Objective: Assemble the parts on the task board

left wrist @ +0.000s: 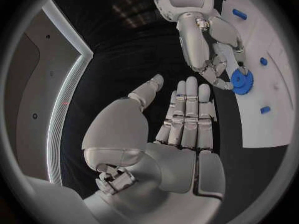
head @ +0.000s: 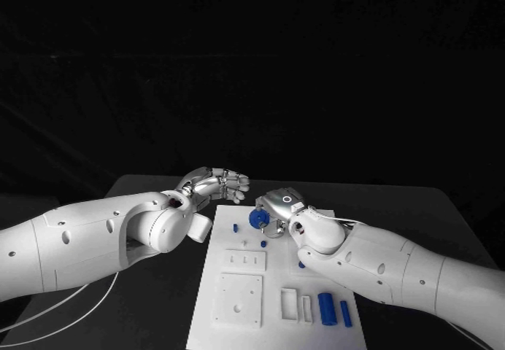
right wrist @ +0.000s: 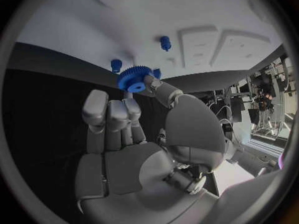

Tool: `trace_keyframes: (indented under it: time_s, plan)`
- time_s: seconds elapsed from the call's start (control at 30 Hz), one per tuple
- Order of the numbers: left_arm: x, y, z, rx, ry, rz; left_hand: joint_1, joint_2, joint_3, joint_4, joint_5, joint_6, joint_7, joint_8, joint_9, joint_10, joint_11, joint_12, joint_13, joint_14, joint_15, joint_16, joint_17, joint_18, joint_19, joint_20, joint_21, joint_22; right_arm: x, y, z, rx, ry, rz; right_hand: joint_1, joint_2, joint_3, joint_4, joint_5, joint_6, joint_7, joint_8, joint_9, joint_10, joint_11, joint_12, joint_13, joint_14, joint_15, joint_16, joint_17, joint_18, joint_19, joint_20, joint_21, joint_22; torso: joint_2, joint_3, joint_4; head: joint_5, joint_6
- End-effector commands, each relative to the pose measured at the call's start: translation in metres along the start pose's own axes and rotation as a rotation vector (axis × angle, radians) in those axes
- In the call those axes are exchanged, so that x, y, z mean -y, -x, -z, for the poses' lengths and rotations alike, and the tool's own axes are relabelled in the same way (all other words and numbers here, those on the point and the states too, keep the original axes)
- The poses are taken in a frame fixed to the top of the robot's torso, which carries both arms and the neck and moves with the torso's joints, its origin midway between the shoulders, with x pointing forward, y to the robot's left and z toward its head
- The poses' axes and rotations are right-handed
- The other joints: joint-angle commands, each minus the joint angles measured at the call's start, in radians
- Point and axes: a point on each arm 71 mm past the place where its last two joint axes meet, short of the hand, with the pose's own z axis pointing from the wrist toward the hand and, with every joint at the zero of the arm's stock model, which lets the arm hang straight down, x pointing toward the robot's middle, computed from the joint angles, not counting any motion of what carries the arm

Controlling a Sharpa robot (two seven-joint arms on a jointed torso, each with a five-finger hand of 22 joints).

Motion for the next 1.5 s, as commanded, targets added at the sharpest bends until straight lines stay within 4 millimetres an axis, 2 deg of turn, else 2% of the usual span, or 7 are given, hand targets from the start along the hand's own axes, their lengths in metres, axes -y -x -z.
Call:
trace_keyframes:
  time_s: [0.03, 0.23, 0.4, 0.87, 1.1, 1.43, 1.5]
  plan:
    - [0.003, -0.003, -0.001, -0.014, -0.013, -0.001, -0.013, 0.0, 0.003, -0.005, -0.003, 0.004, -0.001, -0.007, 0.001, 0.005, 0.001, -0.004, 0.002, 0.005, 0.003, -0.006, 0.001, 0.019, -0.009, -0.001, 0.004, 0.018, -0.001, -0.002, -0.002, -0.007, 0.007, 0.022, 0.003, -0.008, 0.004, 0.001, -0.004, 0.093, 0.016, 0.006, 0.01, 0.002, -0.001, -0.002, -0.002, -0.002, -0.008, -0.003, 0.001, 0.116, 0.004, 0.001, 0.005, 0.012, 0.0, 0.0002, 0.0005, 0.003, -0.003]
    - [0.005, -0.004, -0.003, -0.016, -0.017, -0.004, -0.013, 0.0, 0.004, -0.005, -0.003, 0.004, -0.001, -0.007, 0.001, 0.005, 0.001, -0.004, 0.002, 0.005, 0.003, -0.006, 0.002, 0.019, -0.01, -0.001, 0.004, 0.018, 0.0, -0.007, -0.004, -0.018, 0.007, 0.032, 0.004, -0.009, 0.005, 0.001, -0.003, 0.093, 0.016, 0.005, 0.01, 0.001, -0.001, -0.003, -0.003, -0.002, -0.008, -0.004, 0.001, 0.116, 0.004, 0.0, 0.005, 0.012, 0.0, -0.0004, 0.0005, 0.008, -0.006]
    - [0.007, -0.007, -0.005, -0.025, -0.02, -0.003, -0.013, 0.0, 0.004, -0.005, -0.003, 0.004, -0.001, -0.007, 0.001, 0.005, 0.001, -0.004, 0.002, 0.005, 0.003, -0.006, 0.002, 0.019, -0.01, 0.0, 0.005, 0.018, 0.0, -0.01, -0.003, -0.028, 0.006, 0.035, 0.004, -0.011, 0.005, 0.001, -0.003, 0.092, 0.016, 0.005, 0.01, 0.001, 0.0, -0.003, -0.002, -0.002, -0.008, -0.004, 0.002, 0.116, 0.003, 0.0, 0.006, 0.012, 0.0, 0.0018, -0.0018, 0.01, -0.009]
    - [0.009, -0.012, -0.007, -0.036, -0.025, -0.004, -0.014, 0.0, 0.004, -0.005, -0.003, 0.004, 0.0, -0.007, 0.002, 0.005, 0.001, -0.005, 0.002, 0.005, 0.003, -0.006, 0.002, 0.019, -0.01, 0.0, 0.005, 0.018, 0.002, -0.021, -0.004, -0.051, 0.003, 0.027, 0.004, -0.022, 0.003, 0.003, -0.003, 0.084, 0.018, -0.001, 0.01, -0.018, 0.002, -0.021, -0.016, -0.002, -0.006, -0.008, 0.002, 0.116, 0.001, 0.0, 0.004, 0.011, 0.0, 0.0044, -0.0017, 0.014, -0.015]
    - [0.01, -0.013, -0.007, -0.038, -0.023, -0.004, -0.014, 0.0, 0.005, -0.006, -0.003, 0.004, 0.0, -0.007, 0.002, 0.005, 0.001, -0.005, 0.002, 0.005, 0.003, -0.006, 0.002, 0.019, -0.01, 0.0, 0.005, 0.018, 0.0, -0.022, -0.005, -0.06, 0.007, 0.017, 0.005, -0.024, 0.002, 0.005, -0.003, 0.077, 0.021, -0.005, 0.01, -0.027, 0.004, -0.03, -0.024, -0.003, -0.004, -0.011, 0.002, 0.116, 0.0, 0.0, 0.003, 0.011, -0.001, 0.0038, -0.0023, 0.017, -0.016]
    - [0.011, -0.013, -0.007, -0.038, -0.025, -0.004, -0.015, 0.0, 0.005, -0.006, -0.003, 0.004, 0.0, -0.007, 0.002, 0.005, 0.002, -0.005, 0.002, 0.005, 0.003, -0.006, 0.003, 0.019, -0.01, 0.0, 0.005, 0.018, -0.004, -0.022, -0.007, -0.065, 0.012, -0.002, 0.01, -0.032, -0.004, 0.007, -0.004, 0.038, 0.035, -0.029, 0.001, -0.041, 0.017, -0.044, -0.035, -0.001, 0.008, -0.017, 0.004, 0.116, -0.003, 0.0, 0.001, 0.01, -0.001, 0.0045, -0.0035, 0.018, -0.016]
    - [0.011, -0.013, -0.008, -0.038, -0.025, -0.005, -0.015, 0.0, 0.005, -0.006, -0.003, 0.004, 0.0, -0.007, 0.002, 0.005, 0.002, -0.005, 0.002, 0.005, 0.003, -0.006, 0.003, 0.019, -0.01, 0.0, 0.005, 0.018, -0.005, -0.022, -0.007, -0.065, 0.014, -0.005, 0.012, -0.036, -0.007, 0.006, -0.004, 0.011, 0.042, -0.045, -0.006, -0.047, 0.024, -0.049, -0.039, -0.001, 0.014, -0.018, 0.005, 0.116, -0.004, 0.0, 0.0, 0.009, -0.001, 0.0044, -0.0034, 0.019, -0.017]
